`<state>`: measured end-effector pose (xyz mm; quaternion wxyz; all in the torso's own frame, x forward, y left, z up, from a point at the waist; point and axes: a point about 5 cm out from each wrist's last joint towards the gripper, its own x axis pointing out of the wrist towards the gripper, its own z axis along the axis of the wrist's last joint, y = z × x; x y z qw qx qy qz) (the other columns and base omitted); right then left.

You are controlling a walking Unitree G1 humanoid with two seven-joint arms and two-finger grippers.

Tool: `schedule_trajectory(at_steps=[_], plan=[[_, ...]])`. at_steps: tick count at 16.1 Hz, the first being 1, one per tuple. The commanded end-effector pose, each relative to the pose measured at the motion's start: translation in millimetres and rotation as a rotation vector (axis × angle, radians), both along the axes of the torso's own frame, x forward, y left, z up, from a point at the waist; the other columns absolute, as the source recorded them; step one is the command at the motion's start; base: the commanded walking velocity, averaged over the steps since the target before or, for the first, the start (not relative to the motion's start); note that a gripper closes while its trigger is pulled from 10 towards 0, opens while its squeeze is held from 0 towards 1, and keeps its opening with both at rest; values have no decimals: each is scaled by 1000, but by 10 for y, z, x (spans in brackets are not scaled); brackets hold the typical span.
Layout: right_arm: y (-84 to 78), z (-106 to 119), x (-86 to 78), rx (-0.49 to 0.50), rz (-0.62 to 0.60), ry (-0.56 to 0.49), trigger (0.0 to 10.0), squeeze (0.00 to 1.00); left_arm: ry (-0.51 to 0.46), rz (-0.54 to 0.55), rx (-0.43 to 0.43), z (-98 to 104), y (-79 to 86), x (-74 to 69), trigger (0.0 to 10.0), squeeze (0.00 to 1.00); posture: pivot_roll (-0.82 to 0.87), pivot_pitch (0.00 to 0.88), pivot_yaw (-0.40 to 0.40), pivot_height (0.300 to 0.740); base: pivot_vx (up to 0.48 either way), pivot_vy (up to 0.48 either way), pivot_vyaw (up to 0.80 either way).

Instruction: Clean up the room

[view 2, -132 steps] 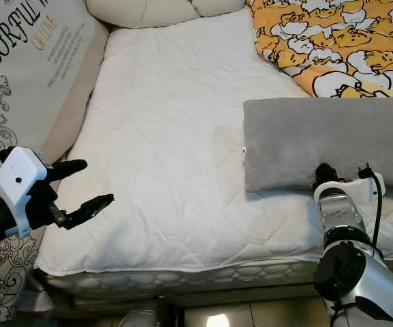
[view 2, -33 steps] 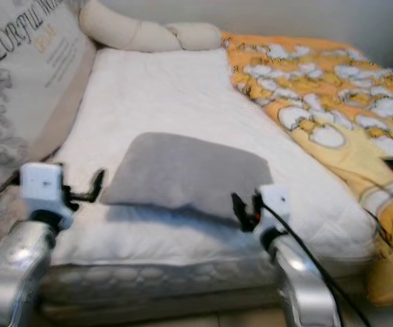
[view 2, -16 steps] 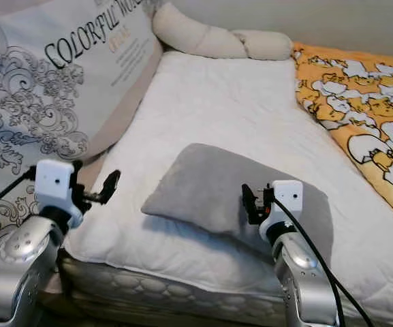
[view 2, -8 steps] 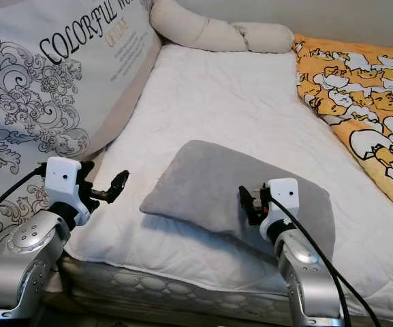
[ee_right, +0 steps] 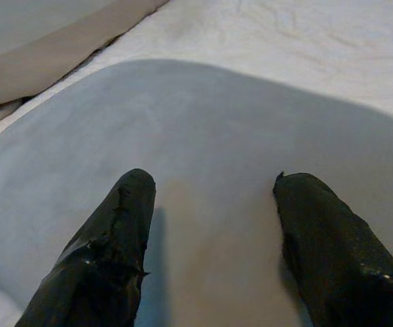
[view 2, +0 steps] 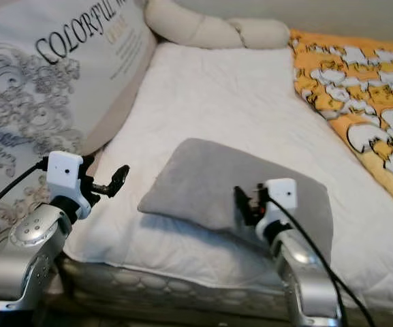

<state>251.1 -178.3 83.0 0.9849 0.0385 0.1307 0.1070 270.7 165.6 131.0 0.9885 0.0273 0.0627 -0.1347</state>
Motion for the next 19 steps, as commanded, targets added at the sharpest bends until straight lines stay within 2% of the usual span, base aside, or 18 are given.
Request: schedule_trajectory(at_steps=[1, 2, 4, 6, 9, 12, 15, 18, 19], plan=[[32, 17, -11, 12, 3, 0, 10000, 0, -27, -4, 26, 53, -1, 25, 10000, 0, 11, 0, 4, 740, 0, 259, -775], [38, 17, -4, 22, 2, -3, 10000, 0, -55, -10, 71, 84, 1, 29, 10000, 0, 12, 0, 4, 740, 0, 0, -775], [26, 28, 14, 38, -11, -10, 10000, 0, -61, -4, 76, 97, -1, 21, 10000, 0, 15, 0, 5, 740, 0, -386, -347], [19, 27, 20, 34, -10, -10, 10000, 0, -57, 15, 65, 91, 4, 16, 10000, 0, 17, 0, 4, 740, 0, -480, 0], [2, 30, 25, 42, -14, -8, 10000, 0, -70, 21, 19, 112, -20, -16, 10000, 0, 23, 0, 1, 740, 0, 0, 0], [19, 30, 23, 21, 25, -9, 10000, 0, -82, 49, 46, 119, 11, -9, 10000, 0, 26, 0, -1, 740, 0, 0, 0], [94, 23, 9, -16, 91, -8, 10000, 0, -86, 50, 47, 118, 26, -22, 10000, 0, 26, 0, -2, 740, 0, 0, 748], [125, 18, 1, -5, 104, -8, 10000, 0, -82, 51, 47, 104, 35, -33, 10000, 0, 30, 0, -4, 740, 247, 0, 800], [101, 13, 6, 30, 71, -5, 10000, 0, -77, 45, 46, 96, 33, -36, 10000, 0, 30, 0, -3, 740, 247, 0, 0]])
